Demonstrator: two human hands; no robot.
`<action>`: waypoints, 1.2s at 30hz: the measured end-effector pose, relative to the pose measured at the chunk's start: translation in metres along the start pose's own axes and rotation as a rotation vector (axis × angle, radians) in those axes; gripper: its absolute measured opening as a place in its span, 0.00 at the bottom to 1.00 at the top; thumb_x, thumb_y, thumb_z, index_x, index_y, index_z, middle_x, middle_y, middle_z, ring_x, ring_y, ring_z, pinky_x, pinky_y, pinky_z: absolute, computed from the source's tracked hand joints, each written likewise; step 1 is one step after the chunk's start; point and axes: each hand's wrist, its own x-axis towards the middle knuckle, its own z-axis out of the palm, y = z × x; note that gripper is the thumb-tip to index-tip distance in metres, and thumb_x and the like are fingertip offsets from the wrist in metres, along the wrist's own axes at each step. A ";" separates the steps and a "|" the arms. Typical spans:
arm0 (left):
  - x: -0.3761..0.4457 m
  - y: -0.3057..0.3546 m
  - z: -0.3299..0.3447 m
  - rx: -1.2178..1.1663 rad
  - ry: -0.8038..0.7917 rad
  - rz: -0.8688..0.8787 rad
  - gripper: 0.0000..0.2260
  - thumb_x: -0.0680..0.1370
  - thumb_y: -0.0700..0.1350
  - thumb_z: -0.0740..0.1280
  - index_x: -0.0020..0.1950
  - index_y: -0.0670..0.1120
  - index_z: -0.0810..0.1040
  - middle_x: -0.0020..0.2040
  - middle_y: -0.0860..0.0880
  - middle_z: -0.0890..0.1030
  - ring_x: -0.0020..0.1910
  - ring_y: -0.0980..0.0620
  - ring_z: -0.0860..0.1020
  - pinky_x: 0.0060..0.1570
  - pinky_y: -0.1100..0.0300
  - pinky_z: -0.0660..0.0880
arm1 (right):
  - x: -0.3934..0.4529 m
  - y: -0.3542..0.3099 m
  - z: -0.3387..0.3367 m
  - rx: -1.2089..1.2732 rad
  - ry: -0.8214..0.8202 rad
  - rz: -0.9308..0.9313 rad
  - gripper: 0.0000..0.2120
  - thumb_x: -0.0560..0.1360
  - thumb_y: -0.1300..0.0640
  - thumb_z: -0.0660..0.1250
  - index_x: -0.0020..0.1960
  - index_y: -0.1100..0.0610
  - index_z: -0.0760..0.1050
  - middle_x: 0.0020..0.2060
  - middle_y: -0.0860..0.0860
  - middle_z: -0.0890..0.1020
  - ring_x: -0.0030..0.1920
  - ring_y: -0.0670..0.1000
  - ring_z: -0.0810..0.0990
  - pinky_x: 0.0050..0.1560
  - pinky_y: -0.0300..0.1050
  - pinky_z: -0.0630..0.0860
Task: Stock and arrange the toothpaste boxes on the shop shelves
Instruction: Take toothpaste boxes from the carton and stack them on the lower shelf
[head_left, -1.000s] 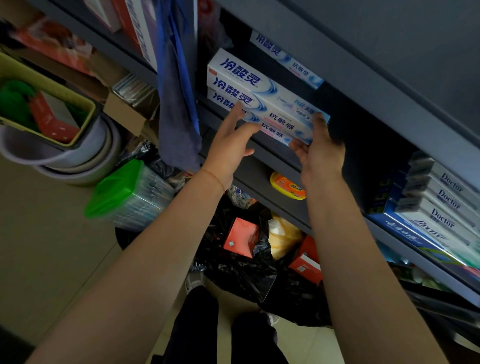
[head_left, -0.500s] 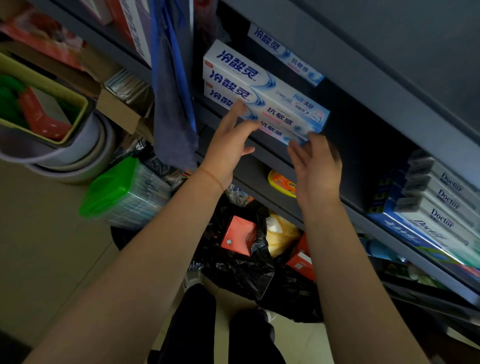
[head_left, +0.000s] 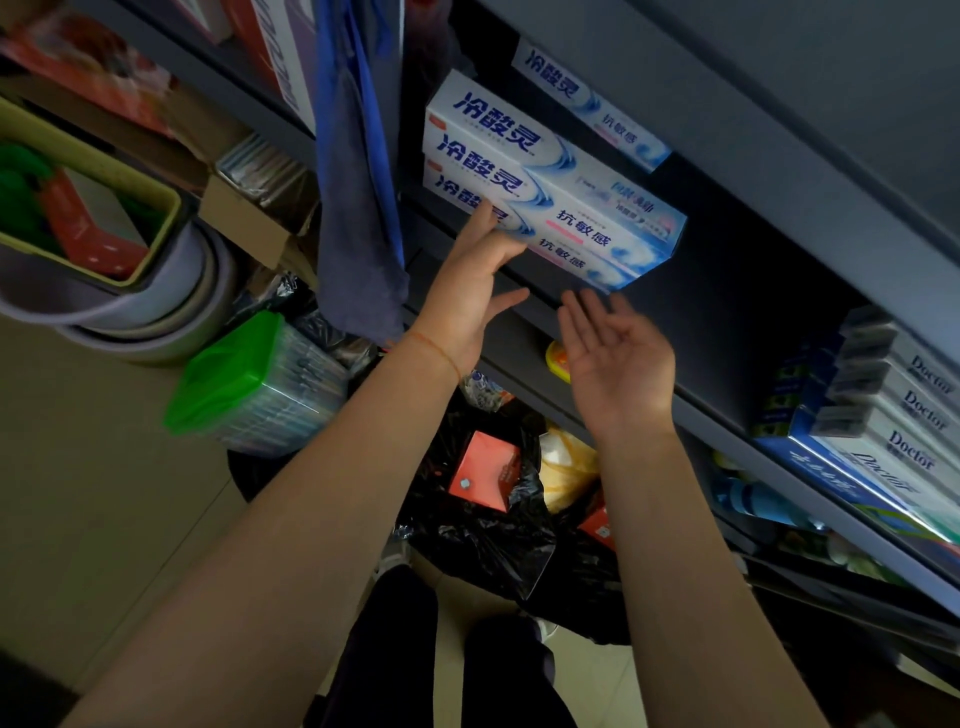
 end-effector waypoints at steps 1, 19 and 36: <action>0.003 0.000 -0.001 -0.001 -0.006 -0.004 0.29 0.77 0.43 0.62 0.77 0.56 0.60 0.65 0.62 0.71 0.69 0.56 0.68 0.57 0.53 0.75 | 0.004 0.000 0.002 0.000 -0.003 0.000 0.29 0.79 0.68 0.55 0.79 0.59 0.56 0.70 0.62 0.70 0.66 0.61 0.75 0.67 0.54 0.73; 0.066 0.016 -0.002 0.142 -0.039 -0.026 0.37 0.70 0.44 0.62 0.80 0.54 0.58 0.58 0.50 0.77 0.41 0.52 0.80 0.43 0.58 0.79 | 0.062 -0.015 0.035 -0.013 -0.022 -0.074 0.32 0.77 0.70 0.50 0.78 0.50 0.58 0.68 0.62 0.72 0.65 0.63 0.76 0.69 0.56 0.71; -0.079 -0.115 0.077 0.359 0.030 -0.123 0.13 0.79 0.35 0.60 0.41 0.46 0.80 0.31 0.47 0.74 0.21 0.55 0.68 0.23 0.64 0.61 | -0.068 -0.029 -0.143 -0.286 0.112 0.044 0.16 0.77 0.67 0.56 0.59 0.58 0.76 0.41 0.55 0.83 0.41 0.53 0.82 0.44 0.46 0.78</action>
